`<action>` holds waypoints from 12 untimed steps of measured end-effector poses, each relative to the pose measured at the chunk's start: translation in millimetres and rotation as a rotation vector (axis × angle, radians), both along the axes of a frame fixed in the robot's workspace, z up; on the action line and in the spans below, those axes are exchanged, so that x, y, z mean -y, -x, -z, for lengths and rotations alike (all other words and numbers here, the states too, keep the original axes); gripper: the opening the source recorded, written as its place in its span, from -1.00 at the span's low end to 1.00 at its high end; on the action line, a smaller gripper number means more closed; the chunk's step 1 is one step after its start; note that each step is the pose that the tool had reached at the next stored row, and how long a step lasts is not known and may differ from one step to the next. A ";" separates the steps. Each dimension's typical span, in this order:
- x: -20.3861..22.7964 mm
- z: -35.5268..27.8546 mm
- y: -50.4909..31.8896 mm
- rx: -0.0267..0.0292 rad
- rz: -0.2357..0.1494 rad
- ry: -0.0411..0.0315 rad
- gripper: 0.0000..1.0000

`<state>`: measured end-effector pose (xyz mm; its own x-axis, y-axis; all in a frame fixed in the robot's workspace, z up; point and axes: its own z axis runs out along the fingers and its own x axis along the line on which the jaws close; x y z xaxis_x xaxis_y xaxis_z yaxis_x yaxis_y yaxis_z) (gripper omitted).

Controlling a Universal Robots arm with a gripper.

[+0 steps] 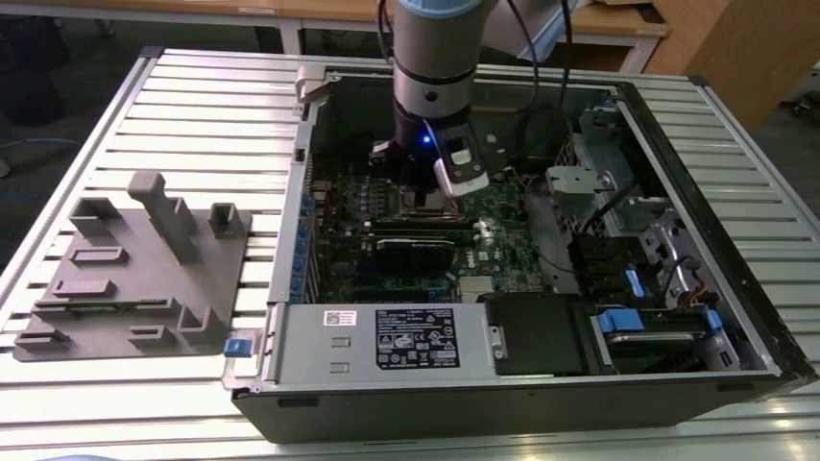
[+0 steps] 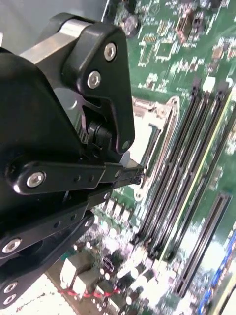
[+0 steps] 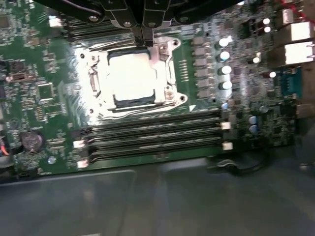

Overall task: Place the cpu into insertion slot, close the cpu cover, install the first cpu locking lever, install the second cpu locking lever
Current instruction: 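Install the second cpu locking lever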

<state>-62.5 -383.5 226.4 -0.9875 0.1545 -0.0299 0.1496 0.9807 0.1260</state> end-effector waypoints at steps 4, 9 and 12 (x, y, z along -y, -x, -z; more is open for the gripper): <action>-2.4 0.1 -5.3 0.0000 0.000 -0.0001 -0.79; -13.2 0.2 -5.5 0.0000 0.000 0.0000 -0.79; -18.6 0.3 -5.7 0.0000 0.000 0.0001 -0.79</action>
<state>-56.9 -364.9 226.1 -0.9875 0.1545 -0.0300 0.1496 0.9807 0.1259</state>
